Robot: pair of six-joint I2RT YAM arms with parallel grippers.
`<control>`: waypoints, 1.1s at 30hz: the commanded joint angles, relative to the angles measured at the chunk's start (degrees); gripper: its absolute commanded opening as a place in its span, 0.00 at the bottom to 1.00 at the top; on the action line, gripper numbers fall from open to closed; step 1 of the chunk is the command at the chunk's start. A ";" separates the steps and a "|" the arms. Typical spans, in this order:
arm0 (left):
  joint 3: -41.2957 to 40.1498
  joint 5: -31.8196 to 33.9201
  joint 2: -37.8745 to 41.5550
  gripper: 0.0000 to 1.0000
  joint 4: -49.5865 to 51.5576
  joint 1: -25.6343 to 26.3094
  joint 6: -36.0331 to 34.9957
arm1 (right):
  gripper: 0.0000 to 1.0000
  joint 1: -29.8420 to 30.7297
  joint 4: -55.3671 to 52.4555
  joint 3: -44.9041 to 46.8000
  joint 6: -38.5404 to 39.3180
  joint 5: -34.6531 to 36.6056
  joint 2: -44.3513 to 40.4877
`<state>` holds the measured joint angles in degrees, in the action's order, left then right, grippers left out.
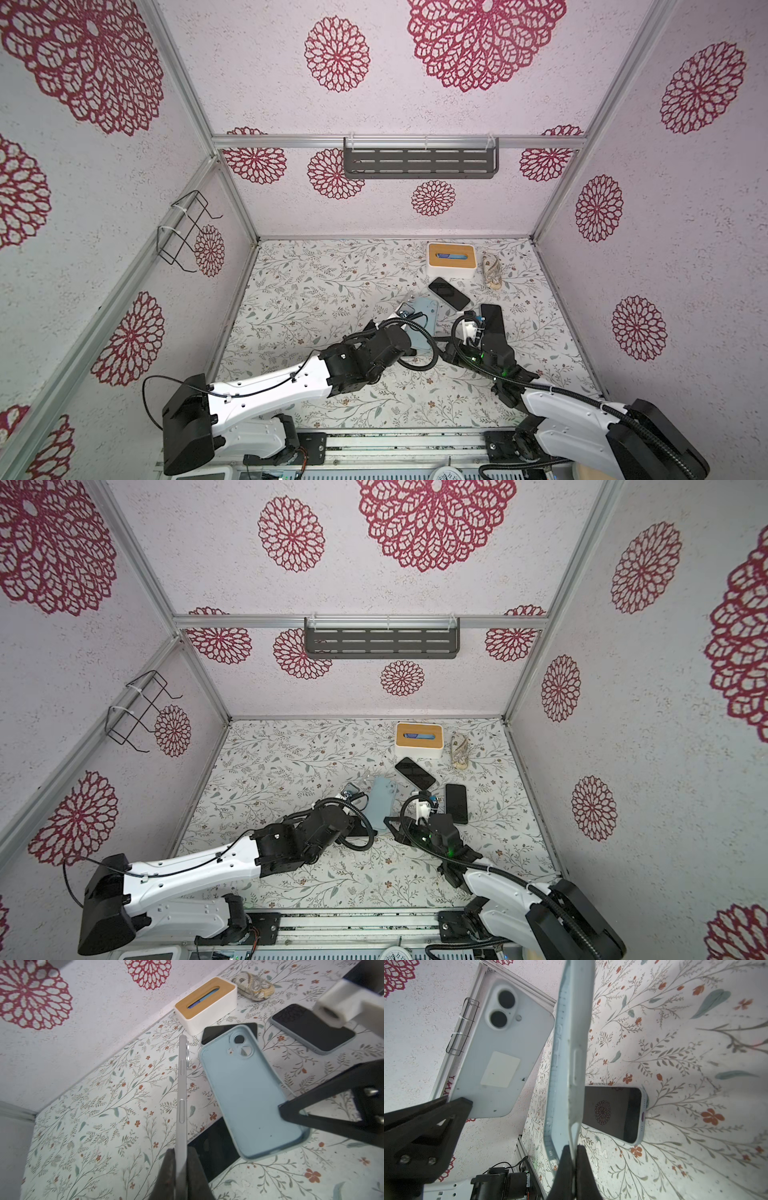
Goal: Take the phone out of the phone case
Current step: Remove the phone case from the phone, then place the phone at the middle-left of the table.
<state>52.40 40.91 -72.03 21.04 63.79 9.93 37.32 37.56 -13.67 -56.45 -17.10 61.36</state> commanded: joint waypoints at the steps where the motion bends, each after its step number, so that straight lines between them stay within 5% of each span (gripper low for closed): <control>1: 0.24 5.14 0.96 0.00 5.33 -3.71 3.51 | 0.00 -0.38 1.61 -3.99 2.61 0.38 0.79; 15: 2.78 7.77 -14.13 0.00 9.75 -20.53 -1.82 | 0.00 -0.67 4.13 -17.85 3.20 -6.89 20.65; 33: -0.72 8.68 -26.26 0.01 3.33 -20.58 -6.00 | 0.00 0.30 0.98 -35.81 -0.73 -10.56 44.59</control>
<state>52.69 51.11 -97.01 25.21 42.48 4.47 37.32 38.54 -46.94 -56.64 -25.93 105.54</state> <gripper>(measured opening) 0.115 0.057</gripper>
